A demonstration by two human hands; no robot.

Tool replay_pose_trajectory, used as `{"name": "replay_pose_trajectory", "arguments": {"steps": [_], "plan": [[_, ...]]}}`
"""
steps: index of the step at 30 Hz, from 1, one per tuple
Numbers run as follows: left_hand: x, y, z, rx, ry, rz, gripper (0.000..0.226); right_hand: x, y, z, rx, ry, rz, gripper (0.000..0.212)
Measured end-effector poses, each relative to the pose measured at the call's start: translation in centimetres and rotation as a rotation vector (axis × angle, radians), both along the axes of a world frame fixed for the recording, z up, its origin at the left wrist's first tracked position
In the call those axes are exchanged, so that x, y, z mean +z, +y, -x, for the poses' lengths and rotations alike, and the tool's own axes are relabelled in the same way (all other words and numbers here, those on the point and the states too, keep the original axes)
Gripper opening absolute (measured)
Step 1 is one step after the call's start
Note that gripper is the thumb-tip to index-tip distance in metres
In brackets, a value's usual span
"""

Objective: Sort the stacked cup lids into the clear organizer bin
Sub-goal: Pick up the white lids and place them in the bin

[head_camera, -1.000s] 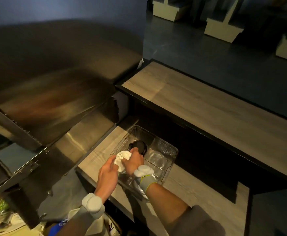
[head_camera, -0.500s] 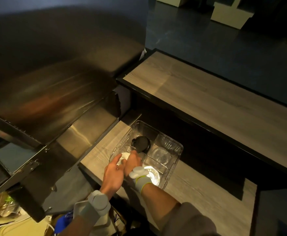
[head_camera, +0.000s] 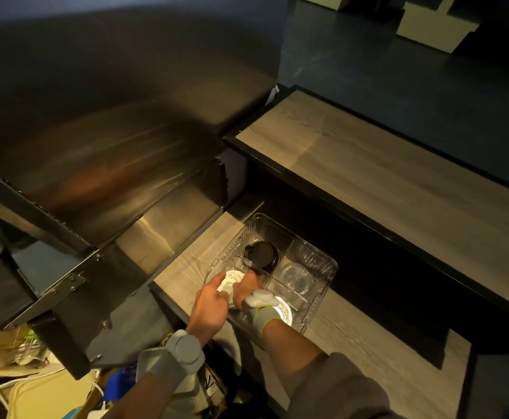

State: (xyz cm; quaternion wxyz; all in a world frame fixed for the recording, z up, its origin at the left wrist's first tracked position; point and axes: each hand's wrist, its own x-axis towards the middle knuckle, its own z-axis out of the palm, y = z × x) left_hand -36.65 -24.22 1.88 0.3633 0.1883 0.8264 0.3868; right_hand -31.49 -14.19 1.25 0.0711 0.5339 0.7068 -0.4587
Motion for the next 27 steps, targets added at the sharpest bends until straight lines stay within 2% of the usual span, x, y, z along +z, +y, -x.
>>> {"name": "replay_pose_trajectory", "arguments": {"steps": [4,7,11,16,24,27], "plan": [[-0.2,0.0,-0.1,-0.007,0.000,-0.005,0.056,0.2,0.0,-0.7,0.092,0.048,-0.031,0.031],[-0.5,0.0,-0.4,-0.006,0.002,-0.003,0.056,0.9,0.1,-0.9,0.177,-0.007,-0.057,0.036],[-0.6,-0.2,-0.6,0.005,-0.004,0.008,0.054,1.9,-0.2,-0.9,0.301,0.048,-0.019,0.039],[-0.2,-0.2,-0.8,-0.003,0.009,0.005,0.054,1.8,-0.5,-1.2,0.192,-0.030,0.007,0.052],[0.4,-0.3,-1.0,0.039,0.019,0.028,0.047,2.4,-0.9,-1.5,0.165,0.039,-0.035,0.025],[0.9,-0.2,-1.3,0.054,0.001,0.015,0.045,3.8,-0.8,-2.3,0.124,0.051,-0.013,0.031]]}}
